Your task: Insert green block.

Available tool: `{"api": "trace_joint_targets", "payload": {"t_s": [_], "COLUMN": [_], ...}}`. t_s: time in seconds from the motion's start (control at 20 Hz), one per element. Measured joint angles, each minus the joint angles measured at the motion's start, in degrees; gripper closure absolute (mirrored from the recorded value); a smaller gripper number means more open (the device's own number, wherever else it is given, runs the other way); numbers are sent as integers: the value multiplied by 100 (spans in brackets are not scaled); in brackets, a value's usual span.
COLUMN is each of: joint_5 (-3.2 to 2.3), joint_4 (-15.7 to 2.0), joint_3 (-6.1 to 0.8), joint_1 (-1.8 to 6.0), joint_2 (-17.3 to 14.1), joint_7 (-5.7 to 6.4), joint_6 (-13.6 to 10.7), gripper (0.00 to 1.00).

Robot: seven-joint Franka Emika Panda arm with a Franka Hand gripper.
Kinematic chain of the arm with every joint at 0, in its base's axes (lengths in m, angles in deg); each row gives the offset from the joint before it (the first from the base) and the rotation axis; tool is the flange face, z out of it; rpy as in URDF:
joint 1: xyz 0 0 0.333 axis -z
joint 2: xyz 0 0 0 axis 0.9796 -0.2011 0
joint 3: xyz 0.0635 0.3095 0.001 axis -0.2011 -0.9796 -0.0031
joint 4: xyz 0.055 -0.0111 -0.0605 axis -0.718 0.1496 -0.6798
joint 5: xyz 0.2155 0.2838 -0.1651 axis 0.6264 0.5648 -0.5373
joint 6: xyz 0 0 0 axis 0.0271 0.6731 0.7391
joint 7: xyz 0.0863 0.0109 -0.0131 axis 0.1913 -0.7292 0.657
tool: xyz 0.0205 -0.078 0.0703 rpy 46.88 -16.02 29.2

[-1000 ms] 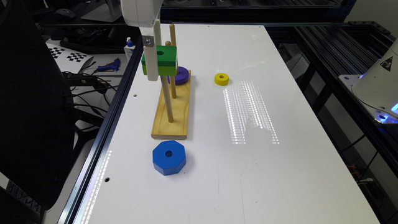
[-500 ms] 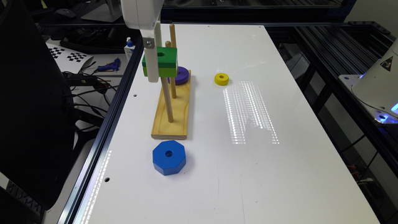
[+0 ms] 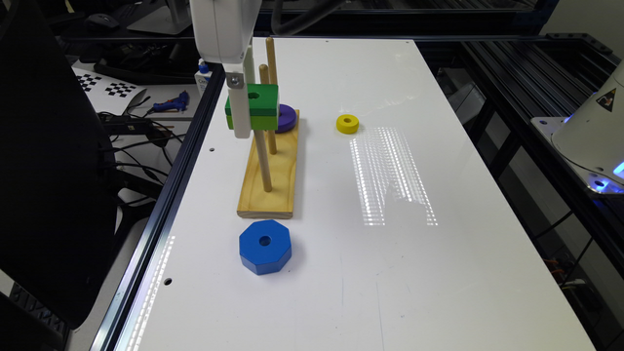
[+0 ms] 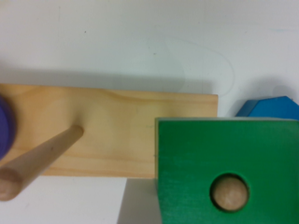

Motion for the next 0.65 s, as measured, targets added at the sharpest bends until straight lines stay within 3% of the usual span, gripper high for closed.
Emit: {"api": "trace_joint_targets", "payload": {"t_s": [0.1,0.65], "joint_5": [-16,-24], "joint_4": [-5,-7], "joint_3": [3,3], "joint_1": [0,0], "joint_2": [-124,-175], "joint_7": [0,0], "joint_6": [93,111], "gripper": [100,100]}}
